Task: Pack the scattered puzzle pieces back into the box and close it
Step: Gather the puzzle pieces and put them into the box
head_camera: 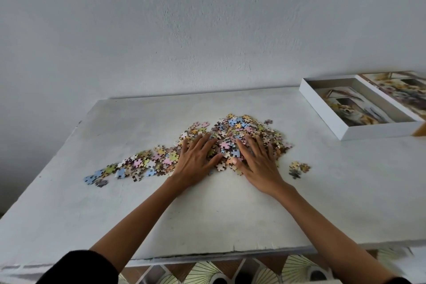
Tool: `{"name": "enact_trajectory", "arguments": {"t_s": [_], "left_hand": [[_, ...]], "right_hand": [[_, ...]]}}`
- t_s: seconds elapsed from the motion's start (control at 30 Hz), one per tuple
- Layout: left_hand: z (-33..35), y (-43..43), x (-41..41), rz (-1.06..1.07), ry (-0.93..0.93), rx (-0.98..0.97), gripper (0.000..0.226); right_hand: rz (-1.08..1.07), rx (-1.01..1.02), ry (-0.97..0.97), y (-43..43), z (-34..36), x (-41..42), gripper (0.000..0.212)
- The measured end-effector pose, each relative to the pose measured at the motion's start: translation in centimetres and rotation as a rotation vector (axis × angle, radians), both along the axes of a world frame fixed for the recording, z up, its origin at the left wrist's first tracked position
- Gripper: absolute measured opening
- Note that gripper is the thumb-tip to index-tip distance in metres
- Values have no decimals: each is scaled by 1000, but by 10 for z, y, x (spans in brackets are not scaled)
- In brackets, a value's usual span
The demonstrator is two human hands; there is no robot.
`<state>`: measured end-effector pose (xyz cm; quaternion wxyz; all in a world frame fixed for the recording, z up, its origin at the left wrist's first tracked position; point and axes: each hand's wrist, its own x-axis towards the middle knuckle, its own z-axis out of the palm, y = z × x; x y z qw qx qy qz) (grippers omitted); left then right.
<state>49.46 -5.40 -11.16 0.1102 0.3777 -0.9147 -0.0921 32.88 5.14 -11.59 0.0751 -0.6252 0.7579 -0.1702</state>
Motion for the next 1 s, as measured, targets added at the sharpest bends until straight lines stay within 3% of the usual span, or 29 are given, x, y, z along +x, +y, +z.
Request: {"name": "enact_trajectory", "arguments": {"t_s": [0.13,0.27,0.57,0.7,0.8,1.0], "left_hand": [[-1,-1,0,-15,-11,-1,104],[-5,-4,-1,-20,4,5,101],[-6,-6,0,-48,1,-9,100],[-3,-4,1,-43,15,-31,95],[5,-4,0,-18,66,-18,77],[36,-10,31,-7,348,-86,38]], "right_hand": [[-186,-90,1,16,8,-20,92],[-399,67,-26,37,4,-45,90],[-308,26,-30,1,-3,-11,93],[-300,29,-37,-11,-2,-9,85],[-287,22,-20,-15,0,-12,76],[-187,-226,-42,-29,16,-9,65]]}}
